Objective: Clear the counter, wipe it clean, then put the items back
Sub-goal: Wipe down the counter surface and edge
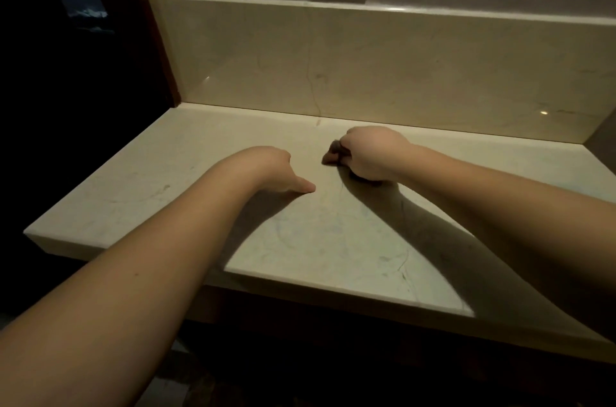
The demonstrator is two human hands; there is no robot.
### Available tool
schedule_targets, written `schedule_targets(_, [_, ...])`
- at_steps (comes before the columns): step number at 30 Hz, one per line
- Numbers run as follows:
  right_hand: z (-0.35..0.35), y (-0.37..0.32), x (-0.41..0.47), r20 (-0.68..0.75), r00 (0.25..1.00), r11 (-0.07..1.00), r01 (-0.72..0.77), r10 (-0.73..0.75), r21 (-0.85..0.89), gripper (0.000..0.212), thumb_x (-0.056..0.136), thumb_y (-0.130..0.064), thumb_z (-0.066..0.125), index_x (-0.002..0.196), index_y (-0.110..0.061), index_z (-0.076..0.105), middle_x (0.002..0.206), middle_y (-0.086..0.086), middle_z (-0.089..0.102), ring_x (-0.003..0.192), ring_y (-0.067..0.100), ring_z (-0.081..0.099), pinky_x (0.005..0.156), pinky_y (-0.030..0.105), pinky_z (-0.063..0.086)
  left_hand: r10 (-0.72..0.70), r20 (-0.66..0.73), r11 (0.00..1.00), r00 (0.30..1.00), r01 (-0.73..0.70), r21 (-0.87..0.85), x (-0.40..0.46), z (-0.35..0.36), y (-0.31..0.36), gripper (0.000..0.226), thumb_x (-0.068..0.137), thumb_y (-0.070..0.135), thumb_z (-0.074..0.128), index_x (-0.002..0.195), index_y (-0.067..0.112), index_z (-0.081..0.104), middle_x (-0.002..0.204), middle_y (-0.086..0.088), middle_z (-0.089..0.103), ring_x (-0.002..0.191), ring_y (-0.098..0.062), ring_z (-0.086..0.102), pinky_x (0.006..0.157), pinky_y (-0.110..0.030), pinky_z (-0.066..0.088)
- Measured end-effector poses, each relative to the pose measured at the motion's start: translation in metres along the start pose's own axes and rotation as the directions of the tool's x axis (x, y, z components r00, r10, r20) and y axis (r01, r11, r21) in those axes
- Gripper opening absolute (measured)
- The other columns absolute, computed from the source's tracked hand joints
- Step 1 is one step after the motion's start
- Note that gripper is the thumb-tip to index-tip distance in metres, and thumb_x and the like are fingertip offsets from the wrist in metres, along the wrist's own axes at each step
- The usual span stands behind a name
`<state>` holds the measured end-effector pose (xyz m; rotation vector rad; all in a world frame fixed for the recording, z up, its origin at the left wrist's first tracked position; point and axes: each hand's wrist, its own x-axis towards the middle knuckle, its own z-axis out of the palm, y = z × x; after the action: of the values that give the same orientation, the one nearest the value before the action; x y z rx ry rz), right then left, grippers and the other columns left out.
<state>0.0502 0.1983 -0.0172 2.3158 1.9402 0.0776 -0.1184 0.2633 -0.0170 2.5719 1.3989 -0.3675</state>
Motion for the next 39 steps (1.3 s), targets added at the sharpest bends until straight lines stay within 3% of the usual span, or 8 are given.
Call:
schedule_targets(4, [-0.003,-0.005,-0.054,0.049,0.986,0.987,0.160,-0.161,0.017,0.027,0.098,-0.038,0.041,0.118,-0.030,0.059,0.109,-0.002,0.054,0.100,0.026,0.056,0.066,0.032,0.040,0.030,0.025,0.995,0.999,-0.032,0.090,0.002,-0.001,-0.001,0.077,0.084,0.072,0.048,0.135,0.015,0.047,0.133,-0.007,0.053,0.109,-0.027,0.052,0.086,-0.037,0.044])
schedule_targets(8, [-0.003,-0.003,-0.040,0.022,0.993,0.992,0.113,-0.114,0.054,0.026,0.097,-0.035,0.043,0.117,-0.029,0.059,0.110,-0.002,0.055,0.100,0.026,0.056,0.067,0.033,0.042,0.024,0.029,0.991,0.999,-0.027,0.135,0.006,-0.002,0.000,0.078,0.084,0.074,0.045,0.136,0.016,0.046,0.132,-0.008,0.052,0.095,-0.023,0.049,0.083,-0.035,0.046])
schedule_targets(14, [-0.003,0.011,0.057,0.008,0.989,0.981,-0.147,0.147,0.123,0.024,0.087,-0.024,0.051,0.107,-0.026,0.066,0.082,-0.002,0.056,0.083,0.026,0.055,0.063,0.028,0.039,0.003,0.039,0.993,0.999,-0.008,0.115,0.008,0.001,0.000,0.084,0.083,0.074,0.046,0.146,0.019,0.035,0.153,-0.010,0.033,0.120,-0.028,0.051,0.092,-0.037,0.046])
schedule_targets(18, [-0.001,0.013,0.092,-0.027,0.970,0.963,-0.234,0.240,0.134,0.024,0.087,-0.024,0.053,0.105,-0.021,0.069,0.095,0.003,0.063,0.088,0.028,0.060,0.068,0.029,0.043,-0.006,0.031,0.998,1.000,0.004,0.067,0.004,0.001,0.000,0.087,0.083,0.073,0.048,0.150,0.021,0.029,0.159,-0.008,0.021,0.132,-0.029,0.043,0.101,-0.039,0.042])
schedule_targets(27, [0.012,0.048,0.050,-0.053,0.982,0.983,-0.182,0.183,0.034,0.028,0.095,-0.029,0.044,0.114,-0.032,0.064,0.108,0.000,0.064,0.101,0.027,0.059,0.068,0.028,0.037,-0.018,0.023,0.998,1.000,0.016,0.065,0.004,0.004,-0.002,0.089,0.082,0.074,0.047,0.152,0.025,0.024,0.162,-0.005,0.008,0.139,-0.030,0.035,0.106,-0.042,0.038])
schedule_targets(30, [0.011,0.060,0.049,-0.023,0.972,0.972,-0.231,0.232,0.029,0.028,0.092,-0.025,0.047,0.112,-0.035,0.064,0.096,-0.004,0.062,0.094,0.025,0.056,0.066,0.028,0.037,-0.010,0.028,0.997,1.000,0.007,0.073,0.005,0.004,-0.003,0.089,0.082,0.075,0.046,0.153,0.025,0.023,0.162,-0.005,0.006,0.139,-0.030,0.034,0.107,-0.042,0.039])
schedule_targets(33, [0.011,0.054,0.069,-0.025,0.974,0.969,-0.220,0.224,0.110,0.025,0.093,-0.028,0.049,0.107,-0.038,0.065,0.090,-0.005,0.059,0.084,0.021,0.050,0.066,0.028,0.038,-0.009,0.031,0.997,0.999,0.007,0.072,0.005,0.002,-0.002,0.089,0.082,0.074,0.047,0.153,0.025,0.024,0.162,-0.005,0.010,0.139,-0.029,0.035,0.106,-0.041,0.039])
schedule_targets(39, [0.023,0.054,0.070,-0.227,0.952,0.892,-0.086,0.205,0.443,0.019,0.086,-0.028,0.061,0.103,-0.020,0.060,0.107,0.003,0.064,0.102,0.028,0.057,0.071,0.033,0.041,0.002,0.029,0.997,1.000,-0.004,0.072,0.003,0.001,-0.005,0.090,0.080,0.077,0.046,0.152,0.027,0.025,0.162,-0.003,0.010,0.139,-0.028,0.035,0.105,-0.041,0.041])
